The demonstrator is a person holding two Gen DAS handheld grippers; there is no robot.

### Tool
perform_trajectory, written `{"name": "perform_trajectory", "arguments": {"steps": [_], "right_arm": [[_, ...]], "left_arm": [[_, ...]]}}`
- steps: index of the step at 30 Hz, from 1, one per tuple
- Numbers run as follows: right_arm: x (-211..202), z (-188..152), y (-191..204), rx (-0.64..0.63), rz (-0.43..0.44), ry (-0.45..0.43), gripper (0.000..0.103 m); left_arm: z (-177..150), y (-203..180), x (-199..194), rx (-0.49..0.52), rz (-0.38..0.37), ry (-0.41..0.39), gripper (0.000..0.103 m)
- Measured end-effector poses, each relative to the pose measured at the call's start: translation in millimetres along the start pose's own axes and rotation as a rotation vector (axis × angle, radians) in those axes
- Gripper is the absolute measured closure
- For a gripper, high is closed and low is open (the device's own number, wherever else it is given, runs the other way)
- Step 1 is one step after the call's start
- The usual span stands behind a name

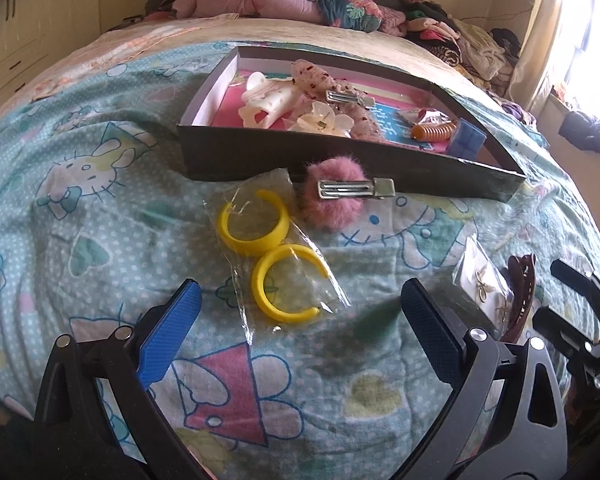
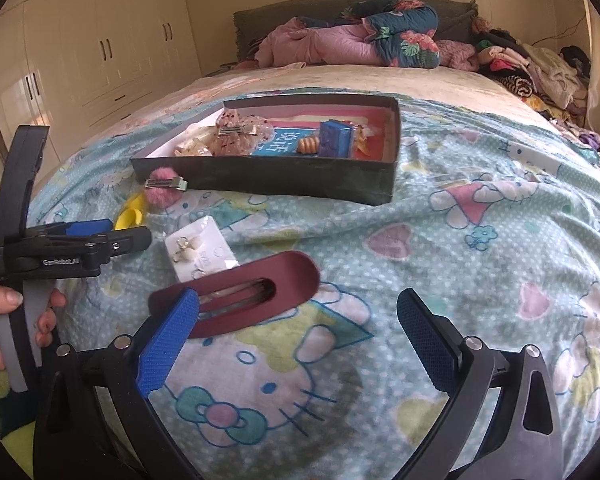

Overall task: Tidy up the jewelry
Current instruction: 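Grasp dark red claw clip with right tool while left tool grasps yellow hoop earring bag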

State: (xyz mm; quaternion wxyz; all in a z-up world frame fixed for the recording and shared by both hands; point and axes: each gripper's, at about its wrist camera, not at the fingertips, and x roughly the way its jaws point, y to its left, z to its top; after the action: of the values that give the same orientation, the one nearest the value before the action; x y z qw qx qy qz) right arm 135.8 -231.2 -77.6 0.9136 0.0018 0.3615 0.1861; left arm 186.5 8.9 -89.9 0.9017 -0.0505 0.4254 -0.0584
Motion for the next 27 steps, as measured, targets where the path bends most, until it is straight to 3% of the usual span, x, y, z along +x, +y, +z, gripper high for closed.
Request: {"name": "perform_trajectory", "arguments": {"steps": [8, 10, 12, 13, 15, 21, 27], "right_arm": [[19, 6, 3, 0.149, 0.071, 0.091, 0.007], [22, 7, 3, 0.167, 0.075, 0.087, 0.019], [24, 10, 2, 0.196, 0.107, 0.085, 0.035], [25, 12, 2, 0.207, 0.117, 0.082, 0.038], [24, 15, 0, 0.208, 0.123, 0.065, 0.052], [20, 19, -17, 0.23, 0.147, 0.041, 0.078], [18, 19, -23, 0.253, 0.179, 0.066, 0.08]], "left_arm": [[19, 5, 14, -0.055, -0.022, -0.012, 0.013], [22, 3, 17, -0.048, -0.018, -0.011, 0.026], [22, 0, 16, -0.029, 0.005, -0.019, 0.057], [22, 0, 16, -0.024, 0.005, -0.019, 0.062], [22, 2, 14, -0.019, -0.005, -0.024, 0.063], [19, -3, 7, 0.014, -0.027, -0.035, 0.065], [13, -2, 0, 0.025, -0.058, -0.032, 0.065]]}}
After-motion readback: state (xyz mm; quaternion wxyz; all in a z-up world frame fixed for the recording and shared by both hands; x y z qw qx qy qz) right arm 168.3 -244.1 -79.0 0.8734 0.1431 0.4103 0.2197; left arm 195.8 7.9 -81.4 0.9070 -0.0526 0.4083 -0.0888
